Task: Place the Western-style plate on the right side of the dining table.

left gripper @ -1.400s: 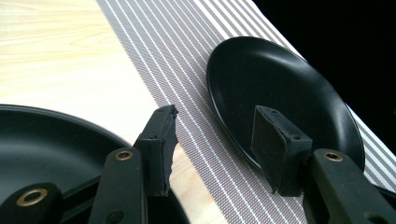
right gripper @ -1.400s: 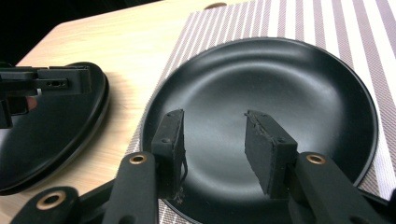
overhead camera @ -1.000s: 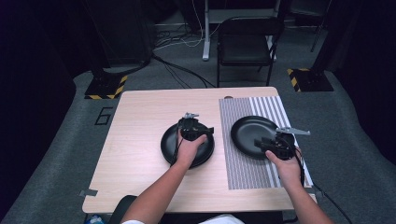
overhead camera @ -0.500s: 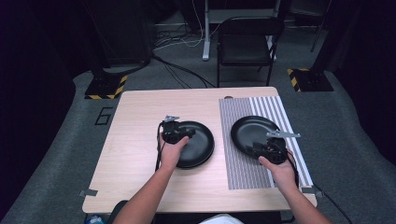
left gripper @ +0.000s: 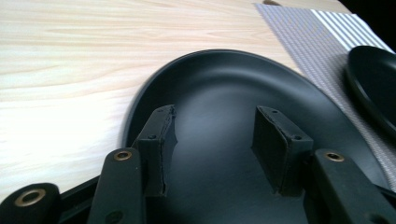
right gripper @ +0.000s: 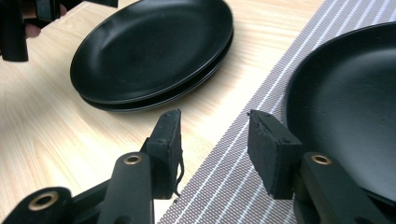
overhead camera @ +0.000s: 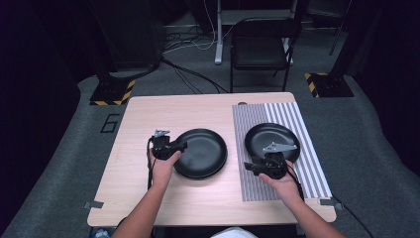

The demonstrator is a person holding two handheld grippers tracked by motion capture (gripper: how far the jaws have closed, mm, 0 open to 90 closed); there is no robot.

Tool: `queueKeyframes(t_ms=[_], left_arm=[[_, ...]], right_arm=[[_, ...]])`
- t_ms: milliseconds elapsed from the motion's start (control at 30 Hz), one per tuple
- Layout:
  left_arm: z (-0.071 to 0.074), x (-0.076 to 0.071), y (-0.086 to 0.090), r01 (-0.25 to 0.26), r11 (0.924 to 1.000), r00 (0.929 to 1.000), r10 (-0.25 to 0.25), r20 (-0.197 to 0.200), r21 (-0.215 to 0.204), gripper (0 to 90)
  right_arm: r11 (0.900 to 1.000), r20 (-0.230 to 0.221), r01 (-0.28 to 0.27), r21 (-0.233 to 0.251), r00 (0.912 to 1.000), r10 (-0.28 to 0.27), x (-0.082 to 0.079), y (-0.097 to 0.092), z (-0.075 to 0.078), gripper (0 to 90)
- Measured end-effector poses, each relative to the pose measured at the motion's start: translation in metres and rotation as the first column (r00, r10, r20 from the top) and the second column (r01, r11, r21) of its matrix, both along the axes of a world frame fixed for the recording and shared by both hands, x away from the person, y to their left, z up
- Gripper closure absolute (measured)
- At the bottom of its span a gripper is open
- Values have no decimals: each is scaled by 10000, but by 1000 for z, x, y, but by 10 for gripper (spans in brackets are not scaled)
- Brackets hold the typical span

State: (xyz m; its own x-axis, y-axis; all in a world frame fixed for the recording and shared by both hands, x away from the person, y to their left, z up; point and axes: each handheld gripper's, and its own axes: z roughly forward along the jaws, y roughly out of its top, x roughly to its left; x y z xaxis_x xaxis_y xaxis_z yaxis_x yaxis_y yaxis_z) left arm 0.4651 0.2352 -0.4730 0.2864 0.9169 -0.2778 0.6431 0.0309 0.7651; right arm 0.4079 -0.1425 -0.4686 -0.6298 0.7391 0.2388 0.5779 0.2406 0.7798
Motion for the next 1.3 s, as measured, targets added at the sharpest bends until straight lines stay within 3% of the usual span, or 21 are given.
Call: queueKeyframes(t_ms=[333,500,700,1033,1300], left_arm=[[-6,-7,28,-591,9981,9982,591,14,188,482],[-11,-7,38,-691,9968,9976,694,-41,411,479],[-16,-6,48,-890,9944,9959,897,-108,565,479],[-29,-1,62,-963,9873,9931,1038,-546,1260,456],[-31,1,72,-1461,9775,9878,1524,-306,1521,427]], right_arm=[[9963,177,-759,-402,9969,766,-4,15,-12,532],[9941,56,-943,-534,9955,947,-5,22,-20,529],[9878,246,-1297,-861,9909,1323,-9,29,-27,519],[9730,437,-1768,-1483,9818,1850,-16,39,-38,504],[9693,411,-1905,-1557,9791,1991,-15,39,-44,472]])
